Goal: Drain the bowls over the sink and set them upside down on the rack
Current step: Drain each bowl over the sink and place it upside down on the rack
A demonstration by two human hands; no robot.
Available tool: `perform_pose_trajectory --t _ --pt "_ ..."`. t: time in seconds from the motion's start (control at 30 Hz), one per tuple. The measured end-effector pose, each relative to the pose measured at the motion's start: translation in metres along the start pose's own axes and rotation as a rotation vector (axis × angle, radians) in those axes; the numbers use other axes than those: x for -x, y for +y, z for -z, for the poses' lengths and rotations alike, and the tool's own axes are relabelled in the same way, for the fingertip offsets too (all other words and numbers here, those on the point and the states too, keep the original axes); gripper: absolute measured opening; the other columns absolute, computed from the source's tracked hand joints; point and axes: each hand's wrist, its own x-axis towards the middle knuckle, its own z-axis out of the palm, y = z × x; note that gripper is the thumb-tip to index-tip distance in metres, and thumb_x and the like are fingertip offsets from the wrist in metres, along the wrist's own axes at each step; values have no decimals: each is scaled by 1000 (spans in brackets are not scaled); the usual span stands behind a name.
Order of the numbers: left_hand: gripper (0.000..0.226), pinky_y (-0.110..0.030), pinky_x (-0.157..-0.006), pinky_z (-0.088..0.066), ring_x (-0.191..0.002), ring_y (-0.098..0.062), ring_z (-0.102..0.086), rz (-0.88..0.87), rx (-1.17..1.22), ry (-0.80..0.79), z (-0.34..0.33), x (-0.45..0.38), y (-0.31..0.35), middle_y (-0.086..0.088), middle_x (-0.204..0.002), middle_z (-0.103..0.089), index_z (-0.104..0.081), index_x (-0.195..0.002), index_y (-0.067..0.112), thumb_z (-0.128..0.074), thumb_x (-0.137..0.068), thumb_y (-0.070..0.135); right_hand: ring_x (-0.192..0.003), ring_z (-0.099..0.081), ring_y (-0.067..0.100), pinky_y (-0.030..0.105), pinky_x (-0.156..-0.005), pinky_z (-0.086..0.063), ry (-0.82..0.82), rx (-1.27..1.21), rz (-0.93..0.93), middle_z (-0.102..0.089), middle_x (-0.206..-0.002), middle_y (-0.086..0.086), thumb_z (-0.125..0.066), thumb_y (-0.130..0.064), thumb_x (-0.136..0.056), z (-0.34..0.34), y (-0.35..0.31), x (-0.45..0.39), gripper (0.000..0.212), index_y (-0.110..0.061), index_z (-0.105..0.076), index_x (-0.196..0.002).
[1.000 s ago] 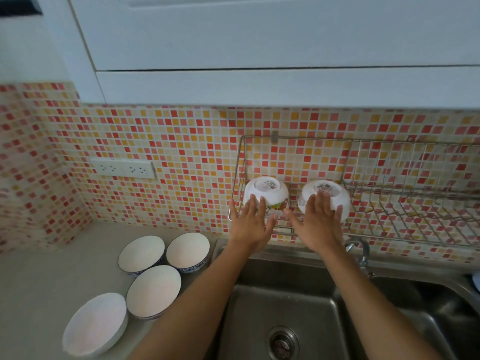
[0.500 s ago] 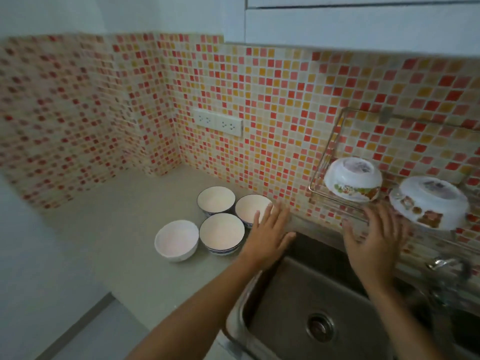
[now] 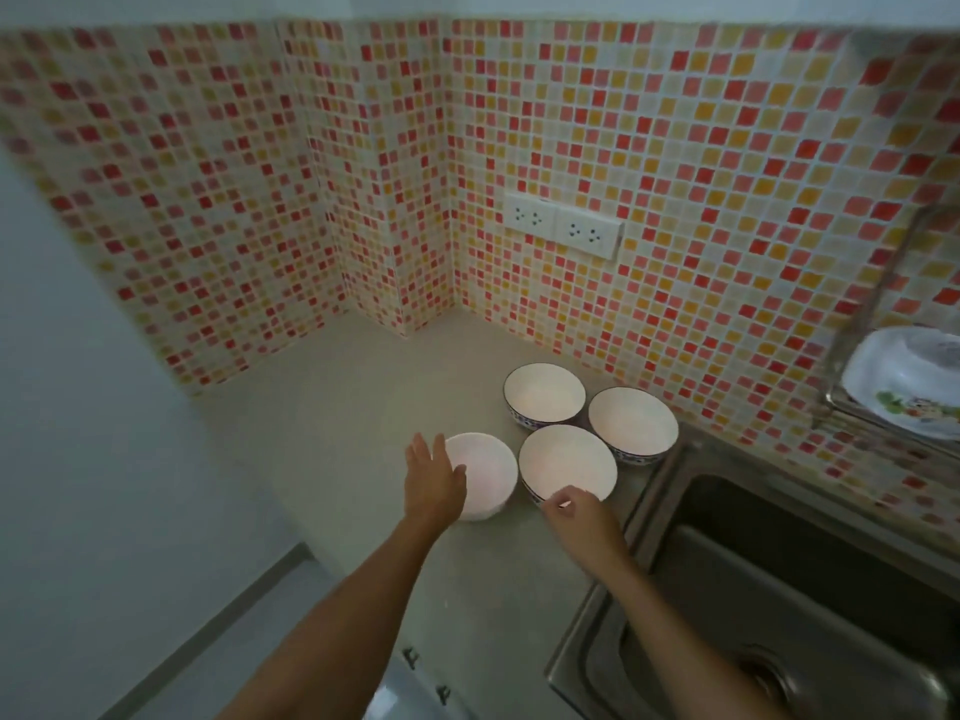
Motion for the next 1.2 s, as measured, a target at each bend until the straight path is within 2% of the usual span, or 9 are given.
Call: perform_pose_trajectory --t 0.07,0.13,0.3,0.53,0.63,0.77,0.97,1.1,1.2 --pt "60 -44 -114 -18 -145 -35 0 31 45 -60 -2 -12 -20 -20 -157 1 -16 -147 6 -42 -98 28 -71 -63 24 36 -70 -51 -66 -24 -87 -67 -72 3 -60 -43 -86 -29 -5 -16 30 -20 -59 -68" --pt "59 -43 -115 -18 -146 -32 -3 36 78 -106 -5 -25 -35 -18 -158 -1 -15 -148 5 -39 -99 29 -62 -58 24 42 -67 -54 -113 -86 -192 -67 -70 10 -58 -50 -84 -55 -7 -31 37 -18 -56 -65" --pt "57 -36 -114 -20 -142 -29 -23 8 164 -190 -10 -55 -54 -15 -155 -22 -20 -147 3 -38 -100 29 -51 -57 26 22 -42 -43 -197 -255 -475 -69 -78 16 -54 -62 -85 -92 -27 -49 52 -11 -59 -89" --pt "37 -35 -89 -43 -111 -38 -56 3 302 -187 -13 -64 -56 -21 -124 -59 -45 -129 6 -41 -99 27 -52 -59 22 17 -39 -38 -133 -310 -533 -68 -80 15 -39 -29 -95 -114 -41 -63 25 -9 -54 -98" --pt "34 -29 -82 -40 -107 -32 -57 46 415 -147 1 -66 -50 -19 -121 -60 -48 -125 7 -37 -100 28 -51 -59 24 23 -46 -44 -144 -421 -560 -67 -74 15 -38 -29 -96 -115 -49 -65 27 -8 -54 -95" --pt "35 -26 -79 -38 -101 -25 -57 -94 428 -94 26 -67 -34 -12 -116 -64 -57 -120 10 -33 -101 27 -56 -60 24 27 -57 -49 -142 -512 -529 -70 -80 16 -39 -33 -95 -102 -56 -60 33 -7 -57 -89" --pt "35 -25 -74 -39 -92 -23 -58 -217 473 -30 37 -51 10 -12 -108 -66 -60 -117 9 -32 -101 24 -79 -64 33 44 -71 -58 -32 -783 -495 -60 -97 15 -51 -28 -94 -57 -56 -40 25 -8 -51 -109" --pt "35 -24 -73 -39 -89 -19 -57 -299 554 -94 25 -24 53 -9 -106 -66 -62 -116 9 -33 -101 22 -103 -61 36 49 -78 -59 19 -1256 -422 -54 -118 18 -52 -16 -92 -8 -36 -12 36 -15 -43 -128" --pt "34 -24 -75 -41 -92 -18 -57 -350 595 -182 6 3 84 -7 -108 -66 -63 -118 12 -35 -101 23 -114 -56 41 56 -84 -55 79 -1350 -424 -53 -127 18 -52 -19 -92 25 -9 14 39 -18 -43 -130"
